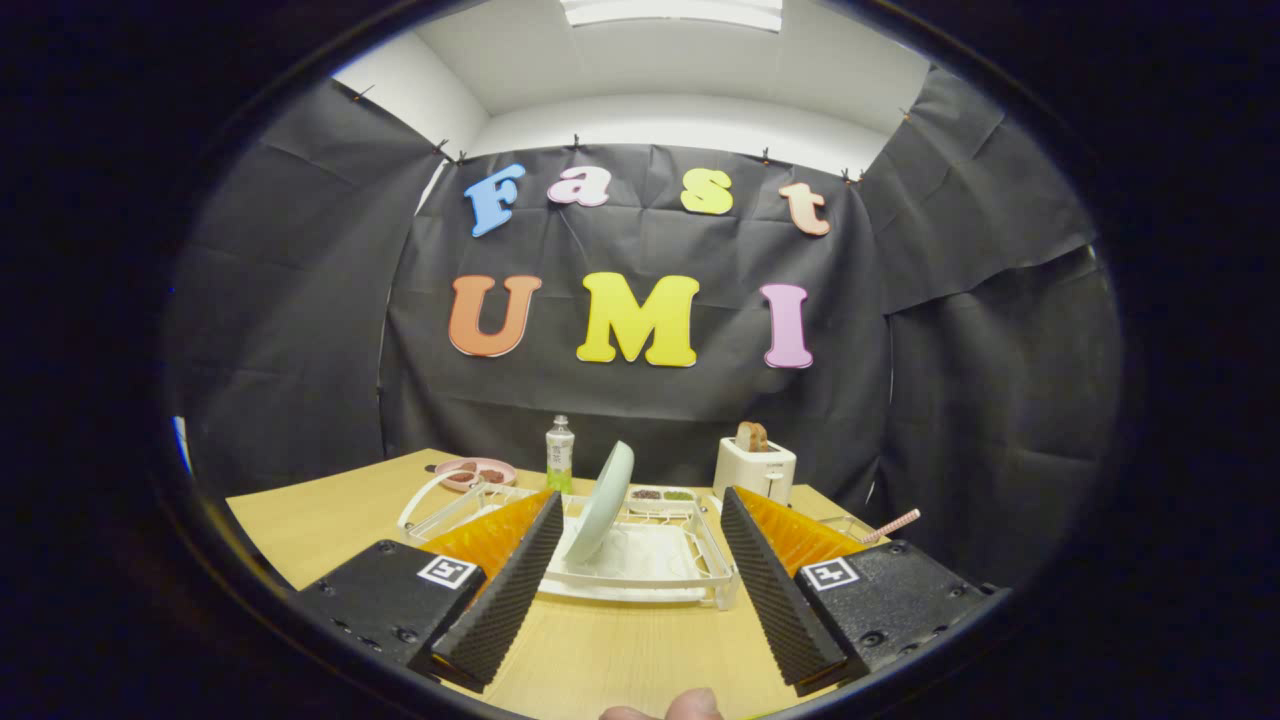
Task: Take the plate from the dish rack, then take the spoon from the basket and place it into the plate.
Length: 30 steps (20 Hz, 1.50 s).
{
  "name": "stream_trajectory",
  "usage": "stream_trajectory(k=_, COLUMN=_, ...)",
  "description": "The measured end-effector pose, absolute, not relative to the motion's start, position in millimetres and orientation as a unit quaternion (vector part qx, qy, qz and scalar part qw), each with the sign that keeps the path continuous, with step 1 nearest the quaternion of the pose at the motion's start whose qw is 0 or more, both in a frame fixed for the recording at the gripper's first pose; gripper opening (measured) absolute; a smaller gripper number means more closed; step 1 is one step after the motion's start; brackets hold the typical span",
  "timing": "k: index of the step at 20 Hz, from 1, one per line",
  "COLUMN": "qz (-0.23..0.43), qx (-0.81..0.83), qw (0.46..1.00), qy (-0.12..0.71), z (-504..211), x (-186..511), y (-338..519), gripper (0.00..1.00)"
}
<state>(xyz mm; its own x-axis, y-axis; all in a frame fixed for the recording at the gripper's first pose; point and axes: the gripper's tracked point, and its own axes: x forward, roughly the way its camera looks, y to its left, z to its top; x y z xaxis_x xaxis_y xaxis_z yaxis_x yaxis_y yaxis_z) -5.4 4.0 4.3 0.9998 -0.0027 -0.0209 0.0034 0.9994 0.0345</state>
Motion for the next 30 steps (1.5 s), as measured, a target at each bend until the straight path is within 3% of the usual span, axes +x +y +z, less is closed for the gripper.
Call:
stream_trajectory(k=16, qz=0.015, qx=0.023, qw=0.999, qy=0.037, z=12.8, x=6.6, y=-0.6, gripper=1.0)
stream_trajectory(k=23, qz=0.03, qx=0.014, qw=0.998, qy=0.051, z=44.4, x=46.3, y=-34.1, gripper=1.0)
stream_trajectory(k=30, qz=0.078, qx=0.015, qw=0.984, qy=0.161, z=58.2, x=110.6, y=-39.7, gripper=1.0)
